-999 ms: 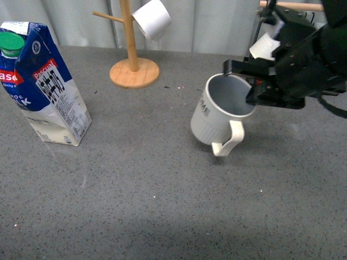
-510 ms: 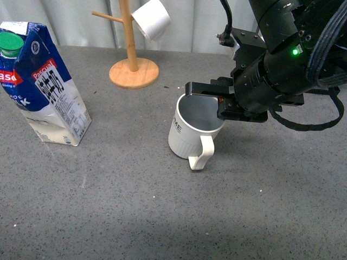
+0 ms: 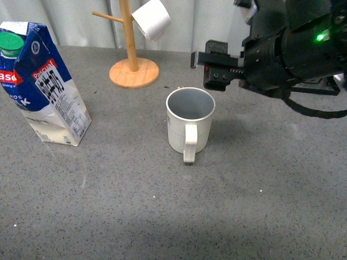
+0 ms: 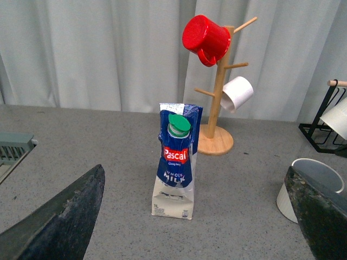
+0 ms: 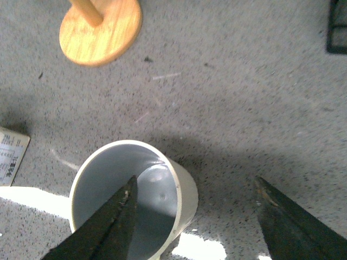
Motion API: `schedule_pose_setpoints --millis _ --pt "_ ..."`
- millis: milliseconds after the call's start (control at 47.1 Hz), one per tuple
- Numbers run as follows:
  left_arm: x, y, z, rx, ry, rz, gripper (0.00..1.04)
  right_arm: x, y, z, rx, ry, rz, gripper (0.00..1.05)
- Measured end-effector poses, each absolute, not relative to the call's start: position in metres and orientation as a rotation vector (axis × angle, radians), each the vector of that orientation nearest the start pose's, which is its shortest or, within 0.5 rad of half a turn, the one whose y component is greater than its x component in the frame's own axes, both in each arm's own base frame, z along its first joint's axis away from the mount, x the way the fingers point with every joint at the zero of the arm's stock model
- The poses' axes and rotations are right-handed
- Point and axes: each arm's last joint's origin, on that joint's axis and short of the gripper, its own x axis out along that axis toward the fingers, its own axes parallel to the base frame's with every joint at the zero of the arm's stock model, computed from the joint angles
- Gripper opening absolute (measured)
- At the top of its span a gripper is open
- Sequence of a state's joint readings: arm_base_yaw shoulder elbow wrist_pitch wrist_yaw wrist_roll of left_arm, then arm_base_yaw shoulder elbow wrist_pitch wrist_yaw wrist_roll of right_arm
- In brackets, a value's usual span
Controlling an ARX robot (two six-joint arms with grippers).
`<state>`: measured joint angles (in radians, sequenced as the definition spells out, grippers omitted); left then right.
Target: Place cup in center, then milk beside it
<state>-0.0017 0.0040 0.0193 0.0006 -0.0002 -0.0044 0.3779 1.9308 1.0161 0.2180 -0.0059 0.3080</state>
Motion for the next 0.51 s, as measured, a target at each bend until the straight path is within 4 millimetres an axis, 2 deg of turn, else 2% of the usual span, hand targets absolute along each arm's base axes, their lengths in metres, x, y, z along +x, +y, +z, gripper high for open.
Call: schedule_pose_setpoints --millis 170,212,298,382,425,510 --pt "0.097 0.000 0.170 -0.004 -0.016 -0.002 0.98 0.343 0.128 0.145 0.152 0.654 0.201 0.85" --pt "0.097 0.000 0.170 -0.004 -0.016 -0.002 0.98 0.337 0.122 0.148 0.131 0.611 0.166 0.94" --pt "0.097 0.000 0.170 -0.004 -0.016 -0.002 0.98 0.330 0.112 0.146 0.052 0.377 0.057 0.85" --pt "0.097 0.000 0.170 -0.004 -0.016 -0.002 0.98 0.312 0.096 0.145 0.023 0.198 0.018 0.72" --pt "0.097 0.000 0.170 -0.004 -0.016 -0.001 0.98 0.304 0.089 0.147 0.022 0.137 0.012 0.67" --pt "0.097 0.000 0.170 -0.004 -0.016 -0.002 0.98 0.280 0.069 0.163 0.025 0.006 0.003 0.49"
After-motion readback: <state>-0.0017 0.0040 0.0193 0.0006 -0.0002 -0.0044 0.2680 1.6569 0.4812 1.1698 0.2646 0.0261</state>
